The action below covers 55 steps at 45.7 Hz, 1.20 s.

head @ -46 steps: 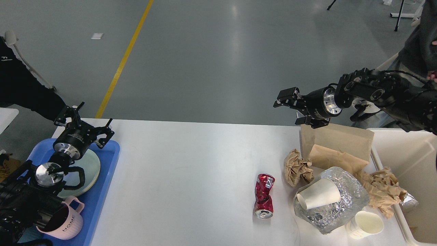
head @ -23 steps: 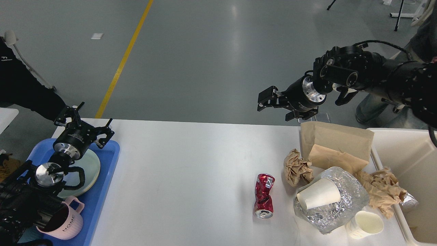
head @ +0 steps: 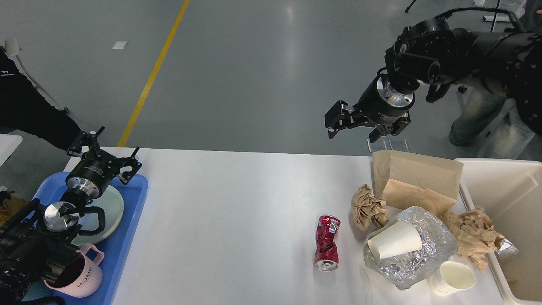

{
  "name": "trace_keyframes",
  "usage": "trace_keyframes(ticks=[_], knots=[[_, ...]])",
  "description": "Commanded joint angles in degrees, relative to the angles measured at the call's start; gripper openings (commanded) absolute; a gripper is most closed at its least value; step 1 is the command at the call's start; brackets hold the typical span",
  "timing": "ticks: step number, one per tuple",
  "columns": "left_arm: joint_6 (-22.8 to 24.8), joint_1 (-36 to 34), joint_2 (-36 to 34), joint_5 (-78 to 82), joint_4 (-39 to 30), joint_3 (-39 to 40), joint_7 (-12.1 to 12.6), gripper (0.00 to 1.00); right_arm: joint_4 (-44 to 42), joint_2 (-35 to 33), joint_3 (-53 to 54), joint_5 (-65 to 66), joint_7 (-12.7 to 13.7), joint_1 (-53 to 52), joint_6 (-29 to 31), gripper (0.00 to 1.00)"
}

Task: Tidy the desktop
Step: 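Swing the right gripper over the red can and lower toward it, then close the right gripper around the red can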

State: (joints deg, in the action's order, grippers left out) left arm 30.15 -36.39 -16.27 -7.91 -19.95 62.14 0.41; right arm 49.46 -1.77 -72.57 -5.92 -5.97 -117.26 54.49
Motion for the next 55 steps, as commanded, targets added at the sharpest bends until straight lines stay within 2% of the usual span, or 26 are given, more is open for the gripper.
trace_keyframes(ticks=[1,9,14,23,30,43,55], knots=[[0.00,0.00,0.01,0.00,0.00,0.00,-0.06,0.97,1.07,-0.07,0.58,-0.24,-0.01,-4.11,0.51,1.00],[0.00,0.00,0.01,0.00,0.00,0.00,0.03,0.97,1.07,0.28,1.99,-0.24,-0.01,-1.84,0.51,1.00],[0.00,0.00,0.01,0.00,0.00,0.00,0.03,0.97,0.11,0.45,4.45,-0.24,-0.01,6.50,0.51,1.00],[0.00,0.00,0.01,0.00,0.00,0.00,-0.06,0.97,-0.07,2.73,5.77,0.11,0.08,21.36,-10.53,1.00],[0.00,0.00,0.01,0.00,0.00,0.00,0.03,0.97,-2.26,5.64,5.68,0.20,0.17,27.78,-17.83,1.00],[0.00,0.00,0.01,0.00,0.00,0.00,0.03,0.97,-3.49,7.66,5.60,0.82,0.17,33.33,-24.51,1.00],[0.00,0.00,0.01,0.00,0.00,0.00,0.02,0.97,-4.46,8.72,5.24,1.08,1.49,36.67,-25.40,1.00]])
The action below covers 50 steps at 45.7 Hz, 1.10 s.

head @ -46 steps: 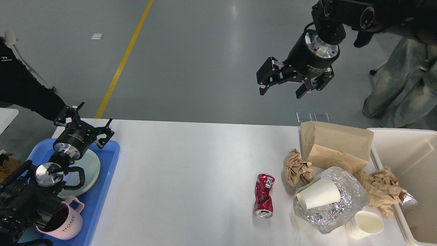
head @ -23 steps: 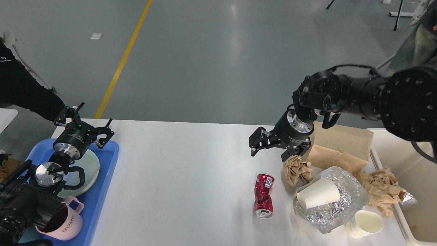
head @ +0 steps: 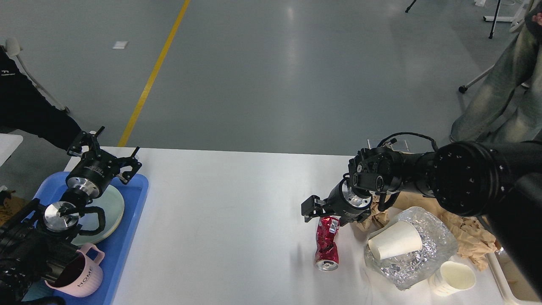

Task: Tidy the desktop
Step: 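Close the right gripper around the red can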

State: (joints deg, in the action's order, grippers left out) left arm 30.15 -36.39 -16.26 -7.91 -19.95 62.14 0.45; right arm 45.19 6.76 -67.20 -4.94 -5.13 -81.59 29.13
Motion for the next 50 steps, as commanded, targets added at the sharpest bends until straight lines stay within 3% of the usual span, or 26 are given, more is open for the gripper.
trace_keyframes(ticks=[1,18,23,29,36,50], knots=[[0.00,0.00,0.00,0.00,0.00,0.00,-0.10,0.97,-0.19,0.18,-0.12,0.11,0.73,1.08,-0.13,1.00],[0.00,0.00,0.00,0.00,0.00,0.09,-0.01,0.97,-3.97,0.80,-0.12,2.22,0.91,5.91,-1.18,0.96],[0.00,0.00,0.00,0.00,0.00,0.00,-0.01,0.97,-3.97,0.80,-0.03,2.22,1.00,6.09,-1.36,0.73],[0.00,0.00,0.00,-0.08,0.00,0.00,-0.01,0.97,-3.88,0.88,-0.21,2.22,1.08,6.18,-0.65,0.29],[0.00,0.00,0.00,0.00,0.00,0.00,-0.01,0.97,-3.88,0.88,-0.12,2.13,1.08,6.18,-0.65,0.01],[0.00,0.00,0.00,-0.08,0.00,0.00,-0.01,0.97,-3.88,0.88,-0.03,2.04,1.08,6.09,-0.65,0.00]])
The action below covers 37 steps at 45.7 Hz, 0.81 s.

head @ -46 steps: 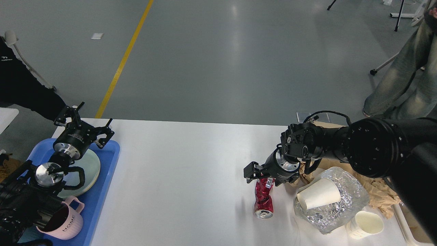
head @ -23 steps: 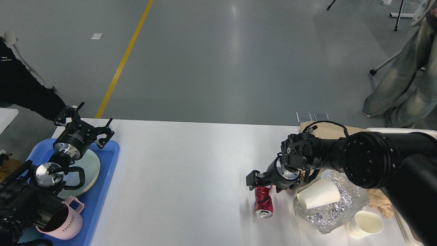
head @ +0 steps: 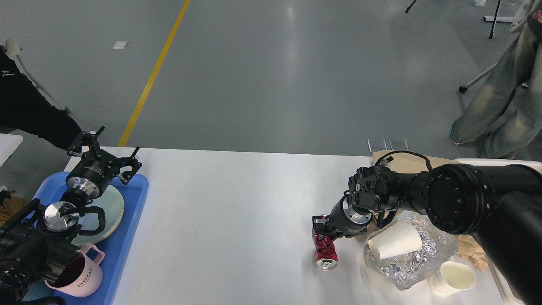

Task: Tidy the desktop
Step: 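Close the right gripper around the red can, then lift the red can and carry it toward the white bin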

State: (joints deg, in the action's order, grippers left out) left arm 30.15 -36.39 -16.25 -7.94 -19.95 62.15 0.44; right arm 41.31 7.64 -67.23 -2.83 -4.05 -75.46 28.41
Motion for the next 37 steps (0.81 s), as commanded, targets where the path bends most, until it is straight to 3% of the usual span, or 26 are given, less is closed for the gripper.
trace_keyframes(ticks=[1,9,15,25,37], knots=[[0.00,0.00,-0.01,0.03,0.00,-0.01,0.00,0.97,0.00,0.01,0.00,-0.07,-0.08,-0.12,0.06,0.00],[0.00,0.00,-0.01,-0.06,0.00,-0.01,0.00,0.97,0.79,0.10,0.61,-0.25,-0.08,-1.70,0.32,0.00],[0.00,0.00,-0.01,-0.05,0.00,-0.01,0.00,0.97,1.84,-1.39,3.07,-0.42,-0.08,-6.44,4.54,0.00],[0.00,0.00,-0.01,-0.05,0.00,0.08,0.00,0.97,5.01,-12.55,9.22,-0.51,-0.17,-19.53,11.92,0.00],[0.00,0.00,-0.01,-0.05,0.00,0.08,0.00,0.97,5.01,-21.16,10.90,-0.77,-0.25,-32.37,14.91,0.00]])
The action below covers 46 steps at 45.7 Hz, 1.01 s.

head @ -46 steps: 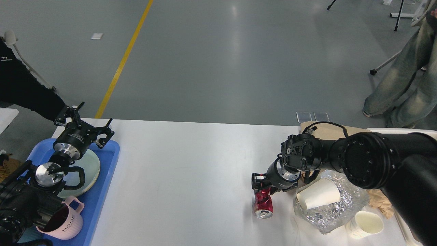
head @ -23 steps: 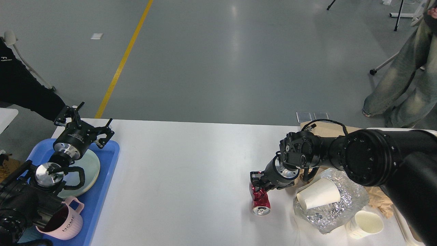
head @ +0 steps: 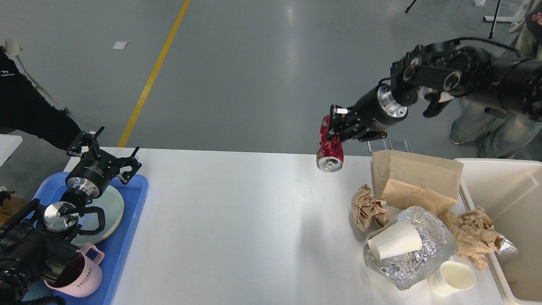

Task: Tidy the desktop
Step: 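Lift the red can and carry it toward the white bin, then open the right gripper to drop the red can into the white bin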

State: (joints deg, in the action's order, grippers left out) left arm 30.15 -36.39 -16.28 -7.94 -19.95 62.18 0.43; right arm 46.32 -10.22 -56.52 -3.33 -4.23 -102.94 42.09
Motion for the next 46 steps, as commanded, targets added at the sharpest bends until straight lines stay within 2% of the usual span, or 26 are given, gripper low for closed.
trace_keyframes(ticks=[1,11,20,28,33,41,46], knots=[[0.00,0.00,0.02,-0.05,0.00,-0.04,0.00,0.97,0.00,-4.01,0.35,-0.27,-0.08,-5.77,1.50,0.00],[0.00,0.00,0.02,0.03,0.00,-0.04,0.00,0.97,-0.09,-9.90,0.97,-0.54,-0.08,-12.28,2.30,0.00],[0.00,0.00,0.02,0.03,0.00,-0.04,0.00,0.97,-2.28,-13.24,0.18,-0.71,0.01,-7.99,0.11,0.00],[0.00,0.00,0.02,-0.05,0.00,0.05,0.00,0.97,-10.80,-18.16,-1.67,-0.71,0.09,8.70,-11.84,0.00],[0.00,0.00,0.02,-0.05,0.00,-0.04,0.00,0.97,-12.92,-19.92,-1.93,-0.80,0.10,18.64,-19.31,0.00],[0.00,0.00,0.02,-0.05,0.00,0.05,0.00,0.97,-13.09,-25.19,-1.05,-0.89,0.10,26.73,-26.61,0.00],[0.00,0.00,0.02,-0.05,0.00,-0.04,0.00,0.97,-14.94,-26.16,-1.05,-0.89,0.10,32.18,-31.71,0.00]])
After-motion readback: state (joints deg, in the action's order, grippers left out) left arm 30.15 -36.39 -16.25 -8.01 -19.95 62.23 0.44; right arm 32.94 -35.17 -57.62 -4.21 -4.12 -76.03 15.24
